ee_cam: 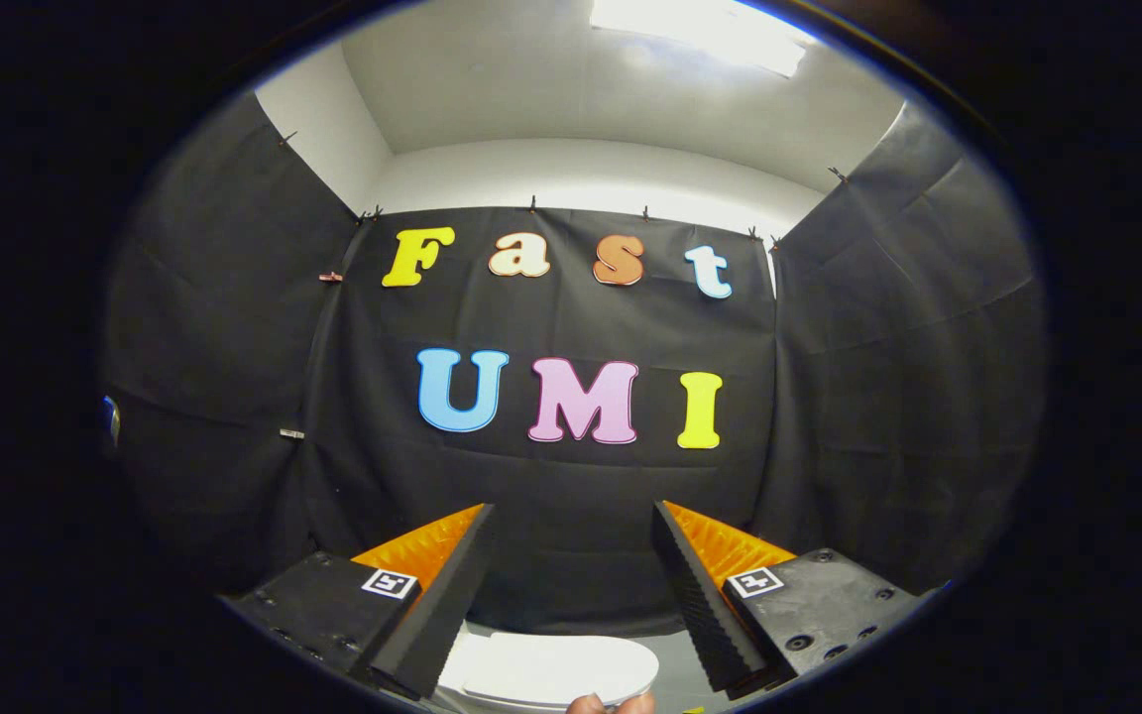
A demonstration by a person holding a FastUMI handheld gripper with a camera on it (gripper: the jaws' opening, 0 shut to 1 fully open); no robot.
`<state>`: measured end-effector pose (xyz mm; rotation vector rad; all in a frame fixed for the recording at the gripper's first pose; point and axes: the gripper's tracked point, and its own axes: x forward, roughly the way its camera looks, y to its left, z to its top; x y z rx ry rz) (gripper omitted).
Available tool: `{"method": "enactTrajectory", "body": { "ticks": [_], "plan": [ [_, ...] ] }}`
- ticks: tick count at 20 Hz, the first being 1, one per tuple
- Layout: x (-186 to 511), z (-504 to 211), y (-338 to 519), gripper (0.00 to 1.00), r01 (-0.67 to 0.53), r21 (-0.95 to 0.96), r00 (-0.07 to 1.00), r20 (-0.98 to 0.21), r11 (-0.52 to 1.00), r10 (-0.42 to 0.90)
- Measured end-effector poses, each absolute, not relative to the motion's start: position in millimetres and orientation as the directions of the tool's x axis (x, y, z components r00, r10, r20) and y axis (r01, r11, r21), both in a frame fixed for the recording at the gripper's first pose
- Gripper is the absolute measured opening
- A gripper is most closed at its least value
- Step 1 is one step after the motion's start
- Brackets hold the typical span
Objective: Open the toilet lid.
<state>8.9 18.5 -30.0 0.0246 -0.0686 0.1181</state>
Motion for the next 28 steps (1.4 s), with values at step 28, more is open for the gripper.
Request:
{"method": "enactTrajectory", "body": {
  "ticks": [28],
  "plan": [
    [37,-470,-58,0.98,-0.034,0.518,0.857,-0.425,0.855,0.291]
  ]
}}
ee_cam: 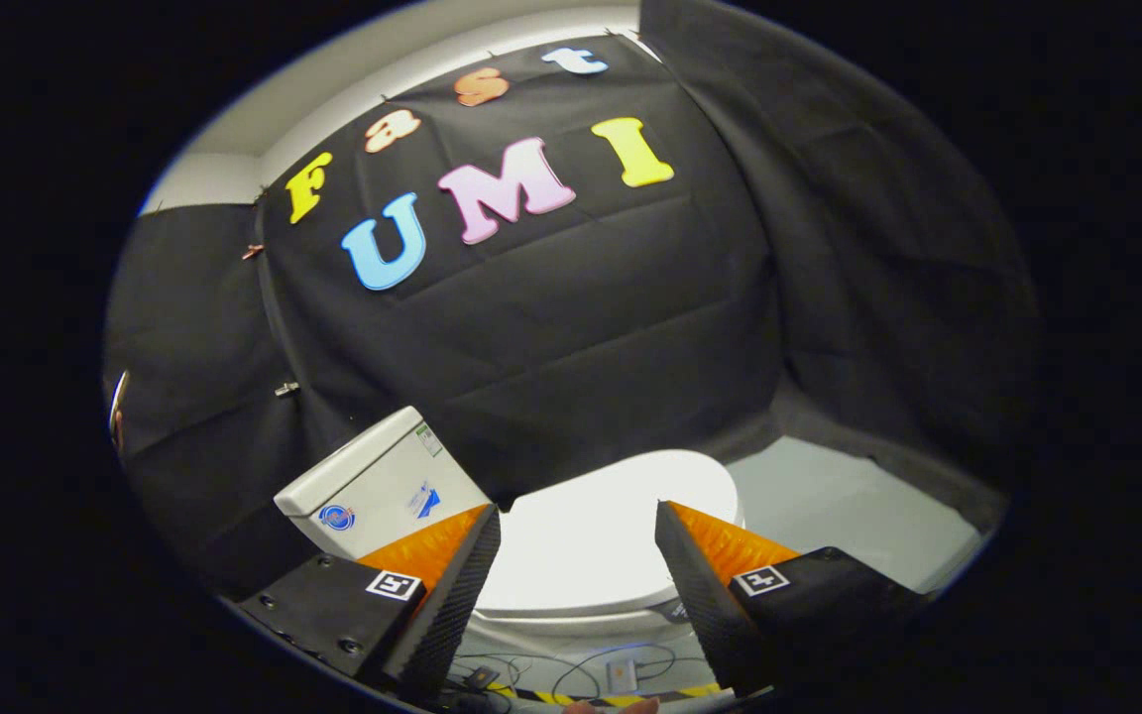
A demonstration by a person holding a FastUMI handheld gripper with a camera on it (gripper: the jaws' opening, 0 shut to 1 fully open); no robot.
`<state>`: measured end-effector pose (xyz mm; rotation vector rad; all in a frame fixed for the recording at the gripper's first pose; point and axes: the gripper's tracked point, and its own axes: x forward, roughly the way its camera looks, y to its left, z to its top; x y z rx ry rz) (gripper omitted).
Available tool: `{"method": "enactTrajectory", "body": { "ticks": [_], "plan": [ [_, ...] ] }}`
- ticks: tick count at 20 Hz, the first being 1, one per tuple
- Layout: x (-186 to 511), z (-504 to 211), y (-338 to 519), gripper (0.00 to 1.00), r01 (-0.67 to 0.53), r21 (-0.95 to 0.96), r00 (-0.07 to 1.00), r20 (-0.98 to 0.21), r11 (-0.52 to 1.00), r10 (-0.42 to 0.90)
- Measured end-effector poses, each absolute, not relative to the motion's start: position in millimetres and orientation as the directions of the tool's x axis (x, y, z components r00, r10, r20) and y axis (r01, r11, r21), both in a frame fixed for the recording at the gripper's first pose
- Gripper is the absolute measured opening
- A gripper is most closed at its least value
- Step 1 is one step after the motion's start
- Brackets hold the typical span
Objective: Open the toilet lid.
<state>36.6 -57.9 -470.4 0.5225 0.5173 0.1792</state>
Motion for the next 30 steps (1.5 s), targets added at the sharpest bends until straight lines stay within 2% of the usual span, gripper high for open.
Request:
{"method": "enactTrajectory", "body": {
  "ticks": [4,11,14,20,21,22,24,26,29,30],
  "plan": [
    [21,-540,-60,0.98,0.102,0.667,0.767,-0.525,0.738,0.369],
    [-5,-648,-69,0.98,0.310,0.720,0.593,-0.657,0.620,0.466],
    [-4,-679,-66,0.98,0.365,0.740,0.548,-0.661,0.564,0.513],
    [13,-713,-64,0.96,0.428,0.756,0.539,-0.653,0.495,0.532],
    [20,-714,-64,0.89,0.429,0.768,0.555,-0.640,0.476,0.532],
    [28,-715,-66,0.88,0.432,0.776,0.575,-0.630,0.460,0.522],
    [33,-721,-65,0.63,0.463,0.780,0.582,-0.625,0.420,0.519],
    [30,-720,-61,0.44,0.469,0.802,0.581,-0.595,0.369,0.555],
    [34,-740,-40,0.44,0.496,0.800,0.575,-0.594,0.337,0.562],
    [21,-719,-72,0.29,0.501,0.808,0.574,-0.578,0.310,0.580]
  ]
}}
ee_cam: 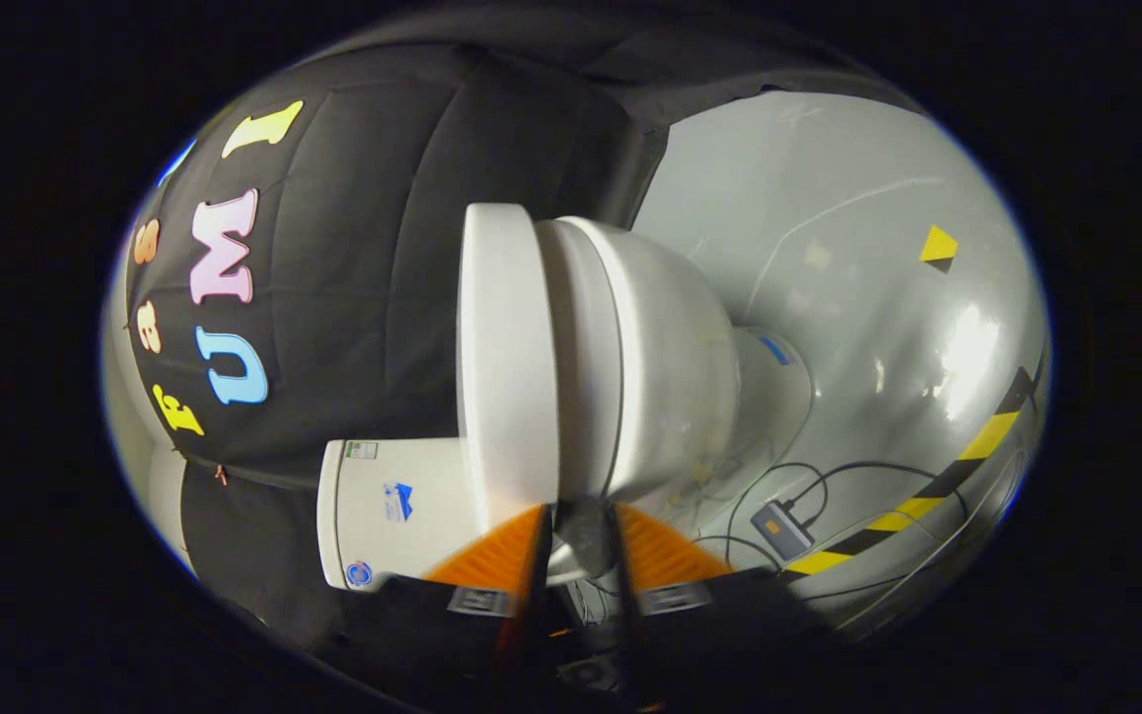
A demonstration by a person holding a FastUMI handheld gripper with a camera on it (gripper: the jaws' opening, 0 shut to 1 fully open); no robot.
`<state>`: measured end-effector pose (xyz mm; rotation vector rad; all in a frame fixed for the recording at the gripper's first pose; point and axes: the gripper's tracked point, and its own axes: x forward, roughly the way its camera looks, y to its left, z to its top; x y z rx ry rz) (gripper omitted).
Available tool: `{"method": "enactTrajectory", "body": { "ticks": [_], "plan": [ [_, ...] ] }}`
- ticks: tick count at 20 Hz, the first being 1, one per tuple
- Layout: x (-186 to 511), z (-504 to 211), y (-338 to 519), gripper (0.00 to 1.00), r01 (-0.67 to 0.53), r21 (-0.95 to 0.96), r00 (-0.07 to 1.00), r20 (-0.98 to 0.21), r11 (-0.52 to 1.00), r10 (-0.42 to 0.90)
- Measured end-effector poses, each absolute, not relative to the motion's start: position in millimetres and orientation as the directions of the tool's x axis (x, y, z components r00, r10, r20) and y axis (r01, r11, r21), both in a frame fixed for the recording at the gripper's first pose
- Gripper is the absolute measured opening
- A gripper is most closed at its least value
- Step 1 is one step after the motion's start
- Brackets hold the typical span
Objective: Open the toilet lid.
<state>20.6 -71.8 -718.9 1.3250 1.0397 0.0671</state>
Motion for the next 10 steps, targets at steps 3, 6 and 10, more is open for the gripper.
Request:
{"method": "enactTrajectory", "body": {
  "ticks": [3,6,10],
  "plan": [
    [34,-725,-52,0.15,0.447,0.829,0.574,-0.553,0.335,0.603],
    [46,-745,-43,0.04,0.453,0.780,0.535,-0.625,0.431,0.569],
    [43,-704,-50,0.05,0.449,0.708,0.510,-0.704,0.545,0.494]
  ]
}}
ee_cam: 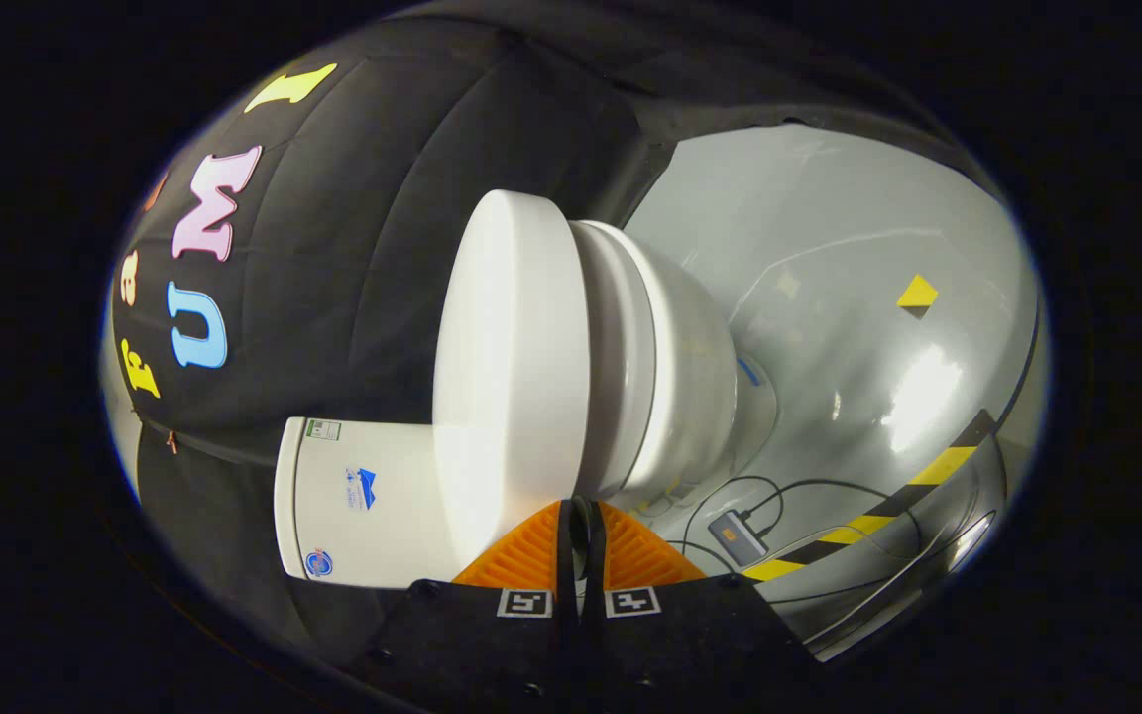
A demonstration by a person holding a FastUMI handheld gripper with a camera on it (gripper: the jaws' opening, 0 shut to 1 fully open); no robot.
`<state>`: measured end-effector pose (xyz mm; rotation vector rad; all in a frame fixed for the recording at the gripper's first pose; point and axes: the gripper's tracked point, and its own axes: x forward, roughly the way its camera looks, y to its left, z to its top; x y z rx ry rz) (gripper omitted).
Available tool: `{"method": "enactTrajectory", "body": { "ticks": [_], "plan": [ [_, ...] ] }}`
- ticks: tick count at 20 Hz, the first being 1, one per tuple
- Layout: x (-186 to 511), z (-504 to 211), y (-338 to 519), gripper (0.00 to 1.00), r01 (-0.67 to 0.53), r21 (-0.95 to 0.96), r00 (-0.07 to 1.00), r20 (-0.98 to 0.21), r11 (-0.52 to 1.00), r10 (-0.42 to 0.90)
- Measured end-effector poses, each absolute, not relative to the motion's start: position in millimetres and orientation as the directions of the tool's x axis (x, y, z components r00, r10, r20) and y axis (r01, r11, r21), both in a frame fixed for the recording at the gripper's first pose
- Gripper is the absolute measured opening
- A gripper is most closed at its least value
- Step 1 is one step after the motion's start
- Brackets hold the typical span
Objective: Open the toilet lid.
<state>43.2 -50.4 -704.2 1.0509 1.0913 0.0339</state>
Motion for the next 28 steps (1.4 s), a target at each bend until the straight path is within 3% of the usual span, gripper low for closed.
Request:
{"method": "enactTrajectory", "body": {
  "ticks": [13,21,28],
  "plan": [
    [65,-565,-2,0.05,0.260,0.434,0.567,-0.791,0.863,0.228],
    [70,-516,39,0.05,0.235,0.367,0.604,-0.781,0.900,0.161],
    [73,-468,100,0.05,0.127,0.240,0.675,-0.732,0.962,0.093]
  ]
}}
